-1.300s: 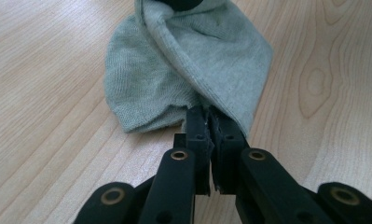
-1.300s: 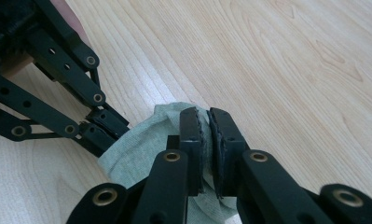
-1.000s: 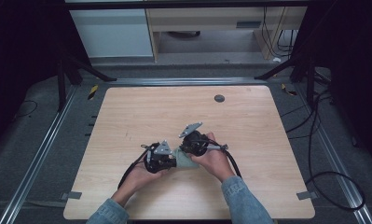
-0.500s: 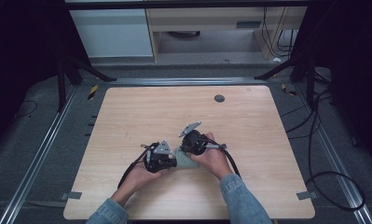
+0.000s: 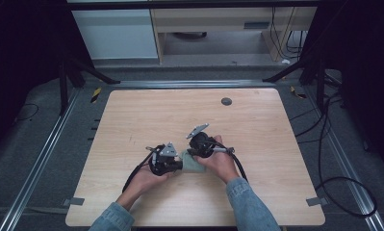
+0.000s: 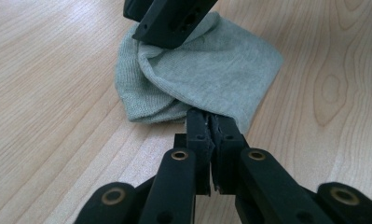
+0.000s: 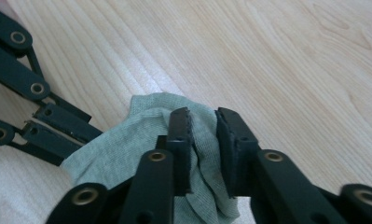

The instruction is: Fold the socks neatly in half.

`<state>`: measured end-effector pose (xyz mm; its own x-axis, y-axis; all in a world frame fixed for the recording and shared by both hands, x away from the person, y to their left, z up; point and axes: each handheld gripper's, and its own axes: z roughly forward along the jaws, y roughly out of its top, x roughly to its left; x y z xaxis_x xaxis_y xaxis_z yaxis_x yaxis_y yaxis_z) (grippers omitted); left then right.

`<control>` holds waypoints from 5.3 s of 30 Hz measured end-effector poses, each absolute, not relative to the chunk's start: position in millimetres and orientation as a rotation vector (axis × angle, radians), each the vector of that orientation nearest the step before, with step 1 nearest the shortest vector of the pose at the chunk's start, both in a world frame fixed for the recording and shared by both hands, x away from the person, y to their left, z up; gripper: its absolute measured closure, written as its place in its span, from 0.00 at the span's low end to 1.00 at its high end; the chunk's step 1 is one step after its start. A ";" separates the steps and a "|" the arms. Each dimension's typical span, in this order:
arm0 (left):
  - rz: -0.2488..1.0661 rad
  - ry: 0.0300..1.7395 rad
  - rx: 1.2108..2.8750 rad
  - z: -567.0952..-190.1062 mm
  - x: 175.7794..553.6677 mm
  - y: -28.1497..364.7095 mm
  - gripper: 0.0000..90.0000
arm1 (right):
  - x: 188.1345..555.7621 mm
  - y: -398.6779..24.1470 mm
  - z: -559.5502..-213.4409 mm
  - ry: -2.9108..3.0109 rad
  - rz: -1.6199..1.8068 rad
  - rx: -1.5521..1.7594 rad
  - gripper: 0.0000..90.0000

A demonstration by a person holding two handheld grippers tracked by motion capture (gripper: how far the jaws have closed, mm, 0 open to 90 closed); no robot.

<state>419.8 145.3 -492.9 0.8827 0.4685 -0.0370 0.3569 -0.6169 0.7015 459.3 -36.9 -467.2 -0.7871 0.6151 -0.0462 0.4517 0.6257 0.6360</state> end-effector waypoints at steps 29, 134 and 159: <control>0.193 0.591 2.297 -493.0 420.1 144.0 0.96 | 458.9 -38.7 -462.5 2.564 0.919 0.830 0.98; 0.353 0.786 2.189 -468.0 416.1 139.7 0.18 | 462.2 -72.1 -447.1 2.354 0.942 1.117 0.20; 0.399 0.867 2.125 -457.9 414.3 177.0 0.07 | 446.1 -101.2 -429.1 2.296 0.994 1.130 0.13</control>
<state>414.3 177.0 -457.9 0.7166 0.6975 -0.0064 0.4491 -0.4543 0.7694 446.1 -101.2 -429.1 -0.5968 0.8016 -0.0358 0.5223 0.4220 0.7410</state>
